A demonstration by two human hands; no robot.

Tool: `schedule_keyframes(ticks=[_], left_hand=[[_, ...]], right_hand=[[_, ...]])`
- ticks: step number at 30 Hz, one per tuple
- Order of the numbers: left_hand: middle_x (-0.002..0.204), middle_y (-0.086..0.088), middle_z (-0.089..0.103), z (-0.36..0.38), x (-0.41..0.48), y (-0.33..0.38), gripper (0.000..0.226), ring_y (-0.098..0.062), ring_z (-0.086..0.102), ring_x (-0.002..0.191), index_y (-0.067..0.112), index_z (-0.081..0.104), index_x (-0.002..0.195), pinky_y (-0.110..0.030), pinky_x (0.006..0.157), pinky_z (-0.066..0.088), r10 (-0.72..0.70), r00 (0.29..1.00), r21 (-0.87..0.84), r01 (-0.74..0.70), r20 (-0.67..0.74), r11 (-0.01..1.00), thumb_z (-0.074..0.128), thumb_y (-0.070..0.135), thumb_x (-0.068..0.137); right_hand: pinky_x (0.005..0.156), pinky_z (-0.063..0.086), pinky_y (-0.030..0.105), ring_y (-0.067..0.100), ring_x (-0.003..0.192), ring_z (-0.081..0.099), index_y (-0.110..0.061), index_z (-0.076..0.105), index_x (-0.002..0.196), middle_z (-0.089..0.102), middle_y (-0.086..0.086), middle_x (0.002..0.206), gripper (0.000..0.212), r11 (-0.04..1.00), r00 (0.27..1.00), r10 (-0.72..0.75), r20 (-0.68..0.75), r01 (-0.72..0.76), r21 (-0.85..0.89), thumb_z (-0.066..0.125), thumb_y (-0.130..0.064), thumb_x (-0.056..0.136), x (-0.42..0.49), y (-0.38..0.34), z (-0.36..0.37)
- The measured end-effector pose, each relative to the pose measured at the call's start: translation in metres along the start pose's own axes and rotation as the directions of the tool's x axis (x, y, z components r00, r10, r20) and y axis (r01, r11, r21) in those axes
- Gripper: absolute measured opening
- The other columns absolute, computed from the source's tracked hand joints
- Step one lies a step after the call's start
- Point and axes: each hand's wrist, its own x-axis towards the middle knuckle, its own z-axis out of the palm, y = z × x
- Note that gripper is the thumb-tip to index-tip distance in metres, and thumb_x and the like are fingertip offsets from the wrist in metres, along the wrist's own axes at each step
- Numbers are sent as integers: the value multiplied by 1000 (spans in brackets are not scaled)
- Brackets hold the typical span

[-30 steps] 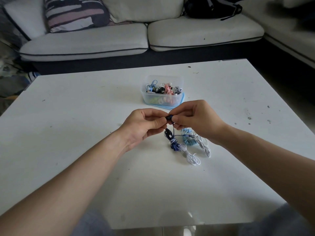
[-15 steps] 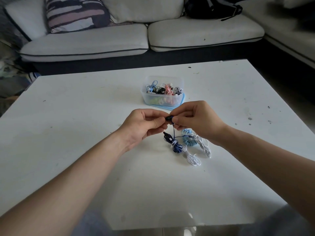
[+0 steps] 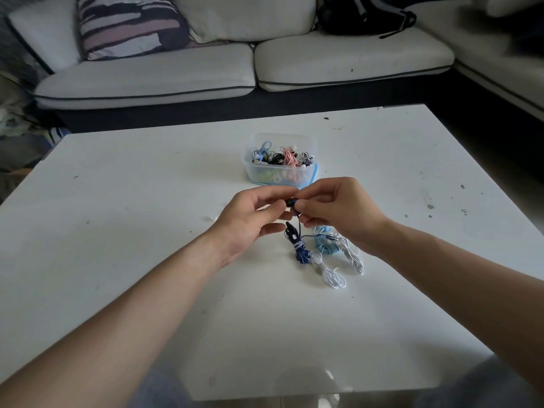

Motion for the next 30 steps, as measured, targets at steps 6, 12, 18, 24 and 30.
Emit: schedule_keyframes(ticks=[6,12,18,24,30], left_hand=[[106,-10,72,6,-1,-1,25,-15,68,94,13,67,119,-26,71,55,-12,1000,96,12,-10,995,49,10,101],[99,-3,72,4,3,-6,21,-12,67,85,14,66,109,-24,68,55,-21,995,158,36,-98,987,47,9,102],[99,-4,72,-1,5,-14,21,-11,67,79,11,66,111,-21,64,53,-64,987,179,91,-150,980,47,10,102],[99,-3,73,-5,5,-11,20,-11,68,78,13,67,109,-22,65,54,-83,984,118,101,-155,988,49,10,101],[101,-11,72,-9,9,-15,18,-14,70,76,9,66,109,-22,66,56,-141,969,74,159,-204,985,50,7,100]], right_hand=[[70,61,33,19,66,67,-4,73,82,75,16,79,12,993,992,116,-40,-117,-25,78,-15,85,3,8,-1],[55,47,20,12,65,63,-15,73,88,76,-2,84,13,879,993,98,-63,-116,-462,61,-18,93,22,6,-30],[65,40,16,3,76,53,-36,70,104,60,-12,92,29,476,976,155,152,61,-878,80,-41,77,22,17,-48],[72,46,29,11,87,52,-35,66,112,52,-12,94,41,308,981,119,150,107,-945,79,-48,75,27,33,-34],[68,49,30,17,87,57,-31,66,93,55,-10,92,17,335,977,6,211,197,-921,70,-32,76,20,39,-8]])
